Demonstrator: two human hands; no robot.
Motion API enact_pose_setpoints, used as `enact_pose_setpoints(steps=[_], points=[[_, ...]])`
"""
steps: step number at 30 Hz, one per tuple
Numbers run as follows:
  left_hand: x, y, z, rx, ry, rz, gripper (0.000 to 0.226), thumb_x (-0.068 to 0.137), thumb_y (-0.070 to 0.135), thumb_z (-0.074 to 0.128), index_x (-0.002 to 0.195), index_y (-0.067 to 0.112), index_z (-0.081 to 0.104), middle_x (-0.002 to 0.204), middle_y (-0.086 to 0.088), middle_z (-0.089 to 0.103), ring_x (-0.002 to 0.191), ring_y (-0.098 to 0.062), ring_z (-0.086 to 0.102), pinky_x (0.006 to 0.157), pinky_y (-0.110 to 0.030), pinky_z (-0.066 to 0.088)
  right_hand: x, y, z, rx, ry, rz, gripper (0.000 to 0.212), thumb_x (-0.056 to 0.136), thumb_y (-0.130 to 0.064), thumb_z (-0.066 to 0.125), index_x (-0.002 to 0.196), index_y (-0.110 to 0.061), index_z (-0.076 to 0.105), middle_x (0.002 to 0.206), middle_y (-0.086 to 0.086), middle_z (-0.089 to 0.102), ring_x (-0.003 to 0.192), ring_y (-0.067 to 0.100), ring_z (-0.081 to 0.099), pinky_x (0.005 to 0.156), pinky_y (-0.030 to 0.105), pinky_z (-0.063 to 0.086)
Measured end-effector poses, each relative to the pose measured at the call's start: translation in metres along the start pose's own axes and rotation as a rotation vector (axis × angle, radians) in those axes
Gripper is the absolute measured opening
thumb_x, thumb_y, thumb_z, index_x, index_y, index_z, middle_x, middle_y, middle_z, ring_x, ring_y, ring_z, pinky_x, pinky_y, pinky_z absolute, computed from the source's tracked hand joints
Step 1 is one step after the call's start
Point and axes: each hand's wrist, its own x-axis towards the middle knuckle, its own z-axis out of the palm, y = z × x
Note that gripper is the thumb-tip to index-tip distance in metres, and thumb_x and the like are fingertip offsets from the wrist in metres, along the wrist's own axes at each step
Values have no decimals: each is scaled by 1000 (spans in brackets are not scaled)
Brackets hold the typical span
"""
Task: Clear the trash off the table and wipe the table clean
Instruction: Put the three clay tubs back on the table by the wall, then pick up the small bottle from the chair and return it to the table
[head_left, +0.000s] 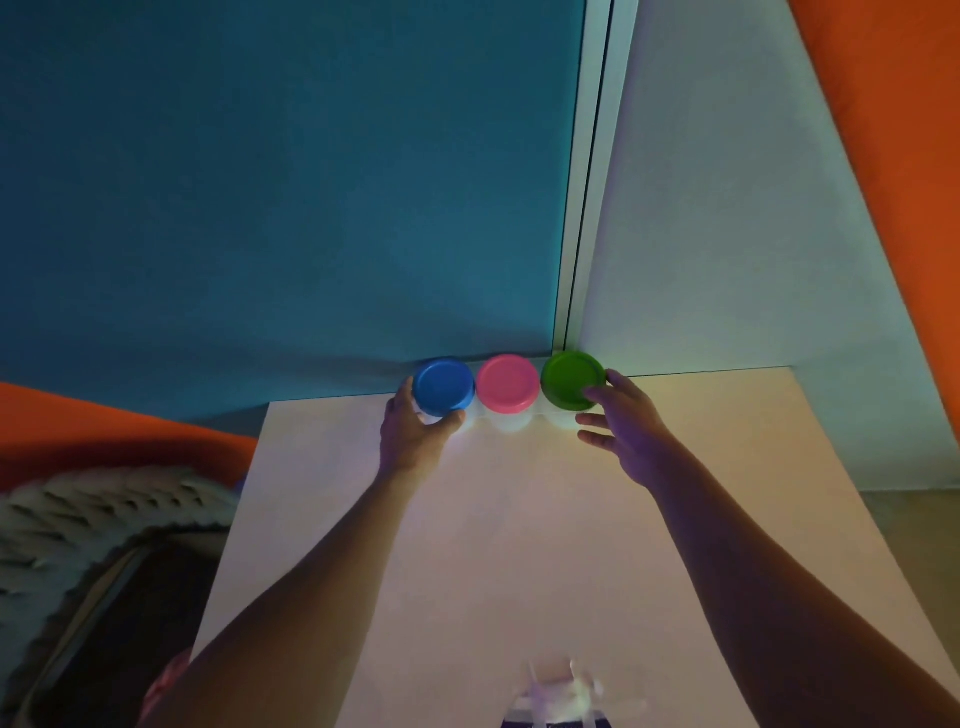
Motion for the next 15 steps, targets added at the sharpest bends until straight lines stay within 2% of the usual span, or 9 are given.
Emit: enact_pose_setpoints(steps=[3, 5, 8, 11, 13, 15], points=[[1, -1, -5, 45, -26, -12, 89, 78, 42, 84, 151, 25, 36, 145, -2, 47, 124, -26, 56, 101, -42, 51, -8, 5, -2, -15, -7, -4, 69, 96, -20, 61, 155, -26, 26, 143, 8, 49, 106, 26, 63, 81, 40, 55], [-5, 0, -10, 72, -34, -26, 97, 77, 44, 84, 155, 23, 30, 151, -5, 43, 131, -27, 51, 105, -46, 49, -17, 10, -3, -53, 3, -11, 73, 95, -21, 62, 156, -26, 23, 148, 8, 45, 107, 27, 62, 85, 41, 56], [-23, 0, -21, 96, -28, -28, 98, 79, 39, 82, 158, 22, 26, 156, -6, 37, 139, -27, 44, 111, -41, 43, -41, 17, -2, -90, 18, -8, 70, 95, -19, 62, 155, -23, 27, 145, 8, 49, 108, 28, 63, 92, 45, 54], [-58, 3, -38, 133, -32, 1, 90, 86, 35, 76, 159, 20, 25, 158, -6, 33, 142, -24, 41, 110, -32, 37, -82, 27, 5, -130, -2, -29, 61, 95, -16, 60, 150, -19, 36, 124, 3, 61, 99, 25, 62, 92, 44, 53], [-84, 1, -48, 169, -54, 22, 85, 90, 35, 72, 159, 21, 24, 160, -5, 29, 142, -23, 40, 110, -33, 38, -110, 36, 12, -158, -33, -36, 52, 95, -14, 60, 144, -18, 43, 101, -2, 63, 92, 22, 59, 86, 40, 52], [-115, -3, -61, 204, -89, 51, 82, 92, 36, 69, 159, 23, 24, 161, -4, 28, 143, -22, 40, 109, -33, 39, -139, 50, 17, -205, -65, -45, 44, 95, -14, 60, 137, -17, 51, 91, -3, 63, 88, 21, 59, 81, 38, 51]])
